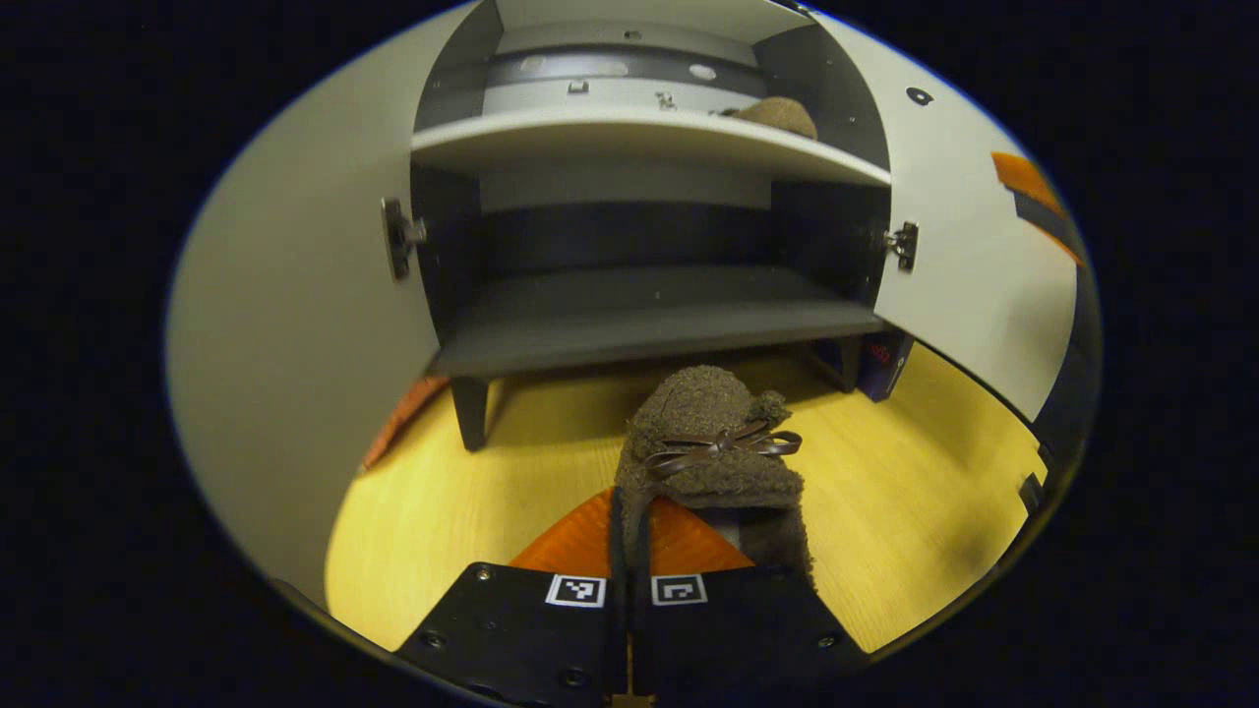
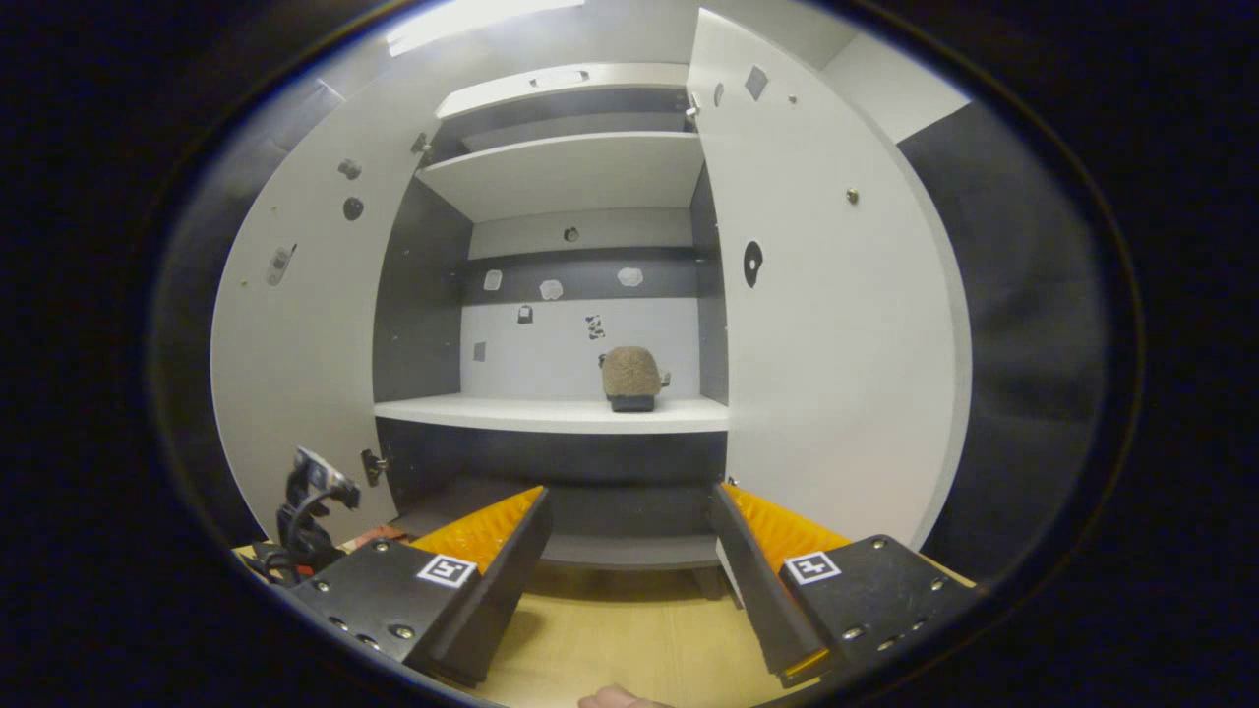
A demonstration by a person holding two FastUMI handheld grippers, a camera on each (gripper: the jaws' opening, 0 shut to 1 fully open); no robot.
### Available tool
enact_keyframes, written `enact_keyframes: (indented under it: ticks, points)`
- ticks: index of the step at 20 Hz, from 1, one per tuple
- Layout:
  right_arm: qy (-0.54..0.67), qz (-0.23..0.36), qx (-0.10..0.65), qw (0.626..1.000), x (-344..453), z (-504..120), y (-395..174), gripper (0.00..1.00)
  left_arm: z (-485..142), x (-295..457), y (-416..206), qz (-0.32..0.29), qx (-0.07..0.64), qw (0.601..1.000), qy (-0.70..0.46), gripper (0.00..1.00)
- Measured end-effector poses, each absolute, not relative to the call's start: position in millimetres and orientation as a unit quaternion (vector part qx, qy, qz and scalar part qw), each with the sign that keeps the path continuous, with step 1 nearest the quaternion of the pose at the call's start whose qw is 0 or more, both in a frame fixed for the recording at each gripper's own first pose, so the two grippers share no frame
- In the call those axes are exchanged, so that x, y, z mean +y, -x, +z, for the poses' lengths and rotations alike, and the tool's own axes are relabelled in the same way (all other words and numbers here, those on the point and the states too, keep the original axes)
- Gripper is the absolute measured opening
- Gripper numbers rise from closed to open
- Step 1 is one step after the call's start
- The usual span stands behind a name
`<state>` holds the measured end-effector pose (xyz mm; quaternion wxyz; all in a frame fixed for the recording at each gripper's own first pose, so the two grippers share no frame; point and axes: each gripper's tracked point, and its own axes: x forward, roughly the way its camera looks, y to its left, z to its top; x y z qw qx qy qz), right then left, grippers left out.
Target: Grab one shoe with the right hand and put it into the shoe cabinet, grab the other shoe with the left hand and put it into the shoe cabinet; then close the right door with the right hand and the left door with the left hand.
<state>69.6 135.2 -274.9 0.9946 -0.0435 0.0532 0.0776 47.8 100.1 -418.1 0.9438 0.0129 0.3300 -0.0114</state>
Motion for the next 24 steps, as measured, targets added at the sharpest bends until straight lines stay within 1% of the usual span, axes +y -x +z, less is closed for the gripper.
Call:
enact_keyframes:
  ticks: [4, 8, 13, 14, 15, 17, 19, 24]
  points:
    - [0.041, 0.079, 0.039, 0.995, 128, -256, -63, 0.98, -349, 95, -67, -0.004, 0.262, 0.965, -0.019, 0.03]
    - [0.033, 0.094, 0.024, 0.995, 128, -238, -54, 0.98, -276, 94, -95, 0.001, 0.193, 0.981, -0.017, 0.03]
    - [0.037, 0.106, 0.014, 0.994, 127, -227, -45, 0.98, -197, 104, -140, 0.03, 0.114, 0.993, -0.01, 0.02]
    - [0.035, 0.109, 0.013, 0.993, 127, -226, -42, 0.98, -184, 109, -152, 0.038, 0.105, 0.994, -0.013, 0.04]
    - [0.033, 0.112, 0.012, 0.993, 127, -224, -39, 0.98, -171, 112, -163, 0.044, 0.092, 0.995, -0.017, 0.02]
    - [0.033, 0.119, 0.007, 0.992, 128, -220, -35, 0.98, -150, 114, -186, 0.051, 0.074, 0.996, 0.006, 0.02]
    - [0.039, 0.121, 0.002, 0.992, 124, -217, -32, 0.98, -133, 109, -211, 0.036, 0.056, 0.998, 0.024, 0.02]
    - [0.032, 0.129, -0.001, 0.991, 117, -219, -34, 0.98, -115, 119, -281, 0.068, 0.05, 0.996, 0.023, 0.03]
